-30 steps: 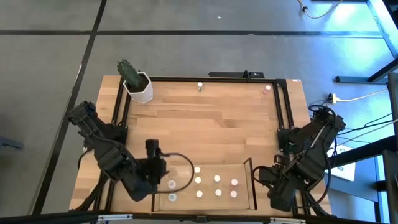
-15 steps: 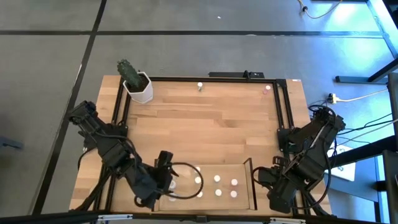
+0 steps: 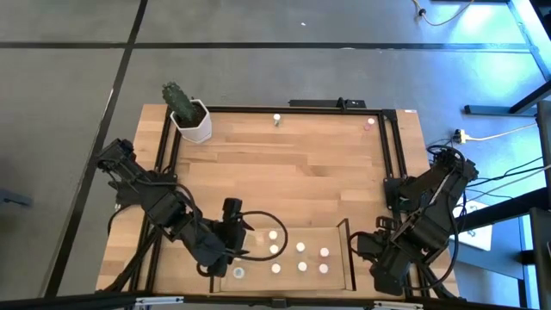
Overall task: Pick and place medicine bottles onto shelf by color
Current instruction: Put the white pill bottle on the shelf aligned with the other white pill bottle
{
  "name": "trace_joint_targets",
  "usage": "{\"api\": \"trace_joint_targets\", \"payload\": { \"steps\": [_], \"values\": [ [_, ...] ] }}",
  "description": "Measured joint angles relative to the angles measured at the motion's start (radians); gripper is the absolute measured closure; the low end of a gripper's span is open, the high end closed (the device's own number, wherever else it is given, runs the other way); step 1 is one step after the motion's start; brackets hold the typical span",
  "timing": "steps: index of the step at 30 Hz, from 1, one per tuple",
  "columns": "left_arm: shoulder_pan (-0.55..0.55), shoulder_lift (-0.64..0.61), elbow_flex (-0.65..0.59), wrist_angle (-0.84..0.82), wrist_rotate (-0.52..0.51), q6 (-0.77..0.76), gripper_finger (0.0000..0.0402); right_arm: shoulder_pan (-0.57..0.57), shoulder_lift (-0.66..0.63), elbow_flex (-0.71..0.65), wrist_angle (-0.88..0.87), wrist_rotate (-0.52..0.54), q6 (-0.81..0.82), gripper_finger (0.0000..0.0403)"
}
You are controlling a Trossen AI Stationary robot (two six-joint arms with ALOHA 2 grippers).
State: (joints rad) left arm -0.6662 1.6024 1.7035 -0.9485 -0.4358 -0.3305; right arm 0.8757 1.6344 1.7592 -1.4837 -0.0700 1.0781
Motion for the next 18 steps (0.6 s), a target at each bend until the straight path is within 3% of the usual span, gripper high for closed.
{"api": "trace_joint_targets", "payload": {
  "steps": [18],
  "values": [
    [0.001, 0.000, 0.000, 0.000, 0.000, 0.000, 0.0146, 0.000, 0.000, 0.000, 0.072, -0.002, -0.032, 0.0196]
  ]
}}
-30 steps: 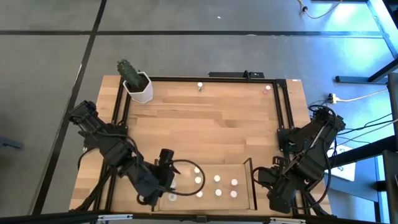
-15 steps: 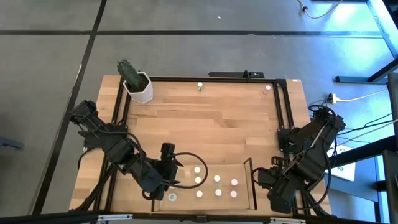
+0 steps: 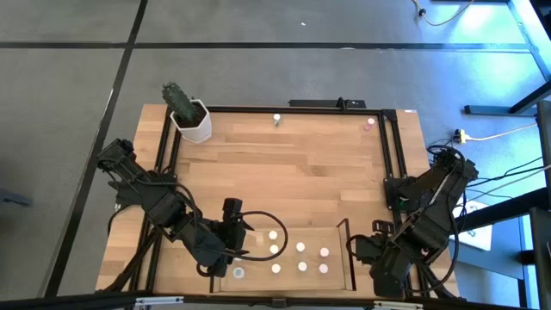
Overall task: Pick and place medicine bottles onto shelf by color
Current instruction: Put the white pill bottle on the shelf aligned with the other white pill bottle
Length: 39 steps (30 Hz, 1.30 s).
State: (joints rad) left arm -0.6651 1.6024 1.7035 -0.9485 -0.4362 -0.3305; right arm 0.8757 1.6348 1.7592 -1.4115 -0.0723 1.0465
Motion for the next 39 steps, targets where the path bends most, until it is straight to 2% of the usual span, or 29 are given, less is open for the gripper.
{"api": "trace_joint_targets", "payload": {
  "steps": [12, 17, 22, 30, 33, 39],
  "values": [
    [0.000, 0.000, 0.000, 0.000, 0.000, 0.000, 0.0146, 0.000, 0.000, 0.000, -0.028, -0.001, 0.080, 0.0194],
    [0.000, 0.000, 0.000, 0.000, 0.000, 0.000, 0.0146, 0.028, 0.000, 0.000, -0.027, 0.011, 0.107, 0.0158],
    [0.000, 0.000, 0.000, 0.000, 0.000, 0.000, 0.0146, 0.066, 0.000, 0.000, 0.005, 0.086, 0.100, 0.0107],
    [0.000, 0.000, 0.000, 0.000, 0.000, 0.000, 0.0146, 0.138, 0.000, -0.005, -0.071, 0.096, 0.265, 0.0099],
    [0.000, 0.000, 0.000, 0.000, 0.000, 0.000, 0.0146, 0.189, 0.000, -0.052, -0.070, 0.112, 0.340, 0.0103],
    [0.000, 0.000, 0.000, 0.000, 0.000, 0.000, 0.0146, 0.261, 0.001, -0.196, 0.041, 0.118, 0.441, 0.0104]
  ]
}}
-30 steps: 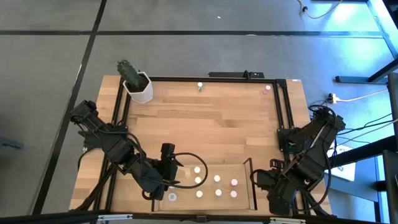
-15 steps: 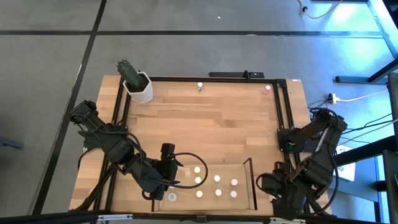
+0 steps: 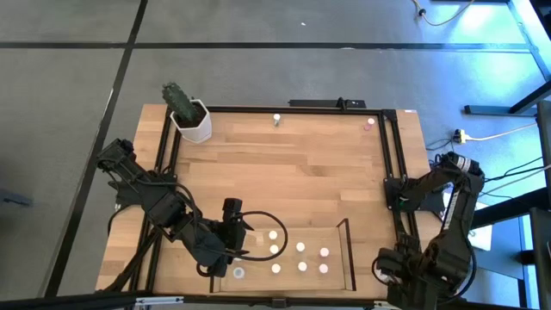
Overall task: Pick and place medicine bottles onto shelf by color
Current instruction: Put the white pill bottle on the shelf aligned with the other white pill bottle
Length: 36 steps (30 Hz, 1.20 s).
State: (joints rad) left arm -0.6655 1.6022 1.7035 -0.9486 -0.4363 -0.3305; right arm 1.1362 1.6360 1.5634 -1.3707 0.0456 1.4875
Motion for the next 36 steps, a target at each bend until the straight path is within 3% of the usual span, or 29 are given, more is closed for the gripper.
{"api": "trace_joint_targets", "payload": {
  "steps": [17, 36],
  "values": [
    [0.000, 0.000, 0.000, 0.000, 0.000, 0.000, 0.0146, 0.093, -0.001, -0.352, 0.343, 0.066, 0.092, 0.0105],
    [0.000, 0.000, 0.000, 0.000, 0.000, 0.000, 0.0146, 0.093, -0.001, -0.510, 0.520, 0.068, 0.098, 0.0105]
  ]
}}
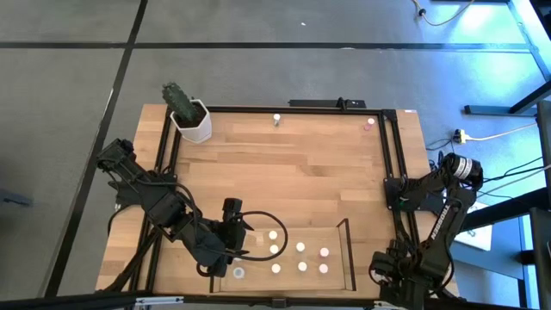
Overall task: Pick and place medicine bottles onto shelf by color
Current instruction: Put the white pill bottle on the shelf aligned with the other white pill bottle
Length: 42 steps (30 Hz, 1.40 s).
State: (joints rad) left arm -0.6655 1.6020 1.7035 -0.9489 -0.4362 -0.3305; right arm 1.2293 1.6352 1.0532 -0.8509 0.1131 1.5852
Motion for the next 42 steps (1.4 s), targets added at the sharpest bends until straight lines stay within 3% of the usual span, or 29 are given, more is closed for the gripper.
{"api": "trace_joint_targets", "payload": {
  "steps": [13, 24, 30, 39, 42],
  "values": [
    [0.000, 0.000, 0.000, 0.000, 0.000, 0.000, 0.0146, 0.000, 0.000, -0.100, 0.136, -0.001, 0.004, 0.0105],
    [0.000, 0.000, 0.000, 0.000, 0.000, 0.000, 0.0146, 0.000, 0.000, -0.112, 0.132, -0.001, 0.003, 0.0108],
    [0.000, 0.000, 0.000, 0.000, 0.000, 0.000, 0.0146, 0.000, 0.000, -0.112, 0.132, 0.019, 0.002, 0.0149],
    [0.000, 0.000, 0.000, 0.000, 0.000, 0.000, 0.0146, 0.000, 0.000, -0.112, 0.139, 0.052, 0.001, 0.0246],
    [0.000, 0.000, 0.000, 0.000, 0.000, 0.000, 0.0146, -0.004, 0.000, -0.112, 0.148, 0.062, 0.003, 0.0255]
  ]
}}
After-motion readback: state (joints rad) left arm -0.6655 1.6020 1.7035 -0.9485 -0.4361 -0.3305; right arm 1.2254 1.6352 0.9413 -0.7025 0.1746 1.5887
